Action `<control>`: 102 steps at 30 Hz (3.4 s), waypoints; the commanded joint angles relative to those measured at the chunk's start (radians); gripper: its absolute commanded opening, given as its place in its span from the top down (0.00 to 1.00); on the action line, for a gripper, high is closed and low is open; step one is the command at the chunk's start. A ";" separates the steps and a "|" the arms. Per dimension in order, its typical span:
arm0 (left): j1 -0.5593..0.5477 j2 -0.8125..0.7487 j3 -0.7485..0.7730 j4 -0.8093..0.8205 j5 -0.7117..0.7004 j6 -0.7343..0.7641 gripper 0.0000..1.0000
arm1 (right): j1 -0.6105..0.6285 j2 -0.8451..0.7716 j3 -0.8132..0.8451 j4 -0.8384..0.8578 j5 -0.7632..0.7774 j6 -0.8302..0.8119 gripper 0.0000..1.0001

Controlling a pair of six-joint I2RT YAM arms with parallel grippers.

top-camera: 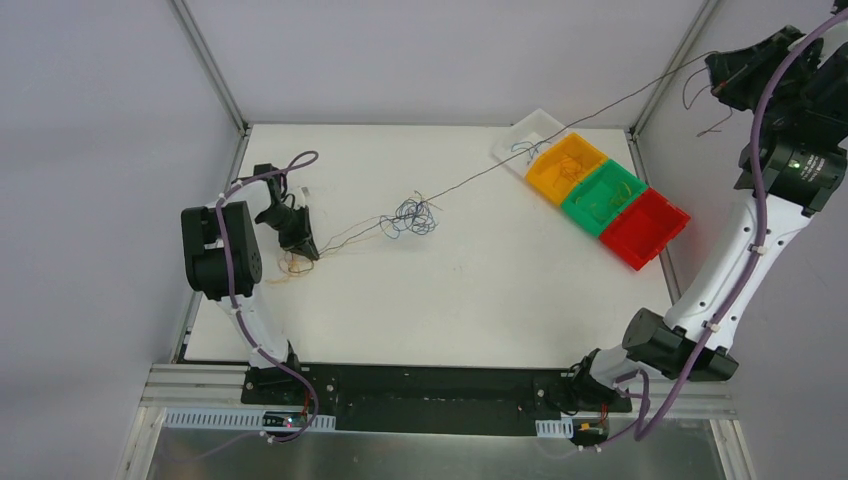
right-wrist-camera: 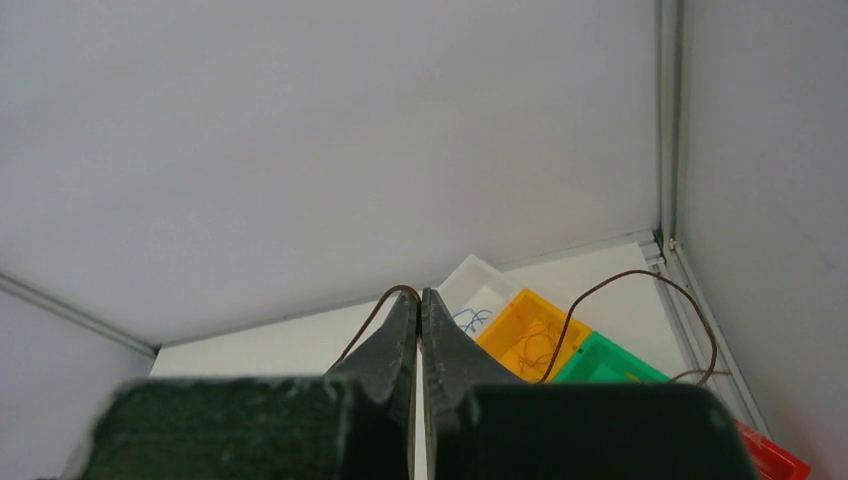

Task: Untangle the cables

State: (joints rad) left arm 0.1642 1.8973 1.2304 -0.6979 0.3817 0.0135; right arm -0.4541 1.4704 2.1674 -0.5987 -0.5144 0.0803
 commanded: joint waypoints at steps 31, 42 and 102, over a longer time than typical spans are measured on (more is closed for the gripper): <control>-0.153 -0.122 0.102 -0.057 0.275 0.112 0.65 | -0.189 -0.005 -0.023 0.141 -0.148 0.196 1.00; -0.335 -0.101 0.127 -0.014 0.284 0.062 0.53 | -0.189 -0.017 -0.013 0.029 -0.062 0.068 1.00; -0.362 -0.107 0.079 -0.009 0.236 0.036 0.53 | -0.239 -0.059 -0.559 0.231 0.036 -0.102 1.00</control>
State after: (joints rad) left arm -0.1955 1.8130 1.2484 -0.6449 0.6182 0.0162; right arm -0.7033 1.4906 1.6810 -0.4366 -0.5312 0.0612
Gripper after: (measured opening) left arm 0.468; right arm 0.009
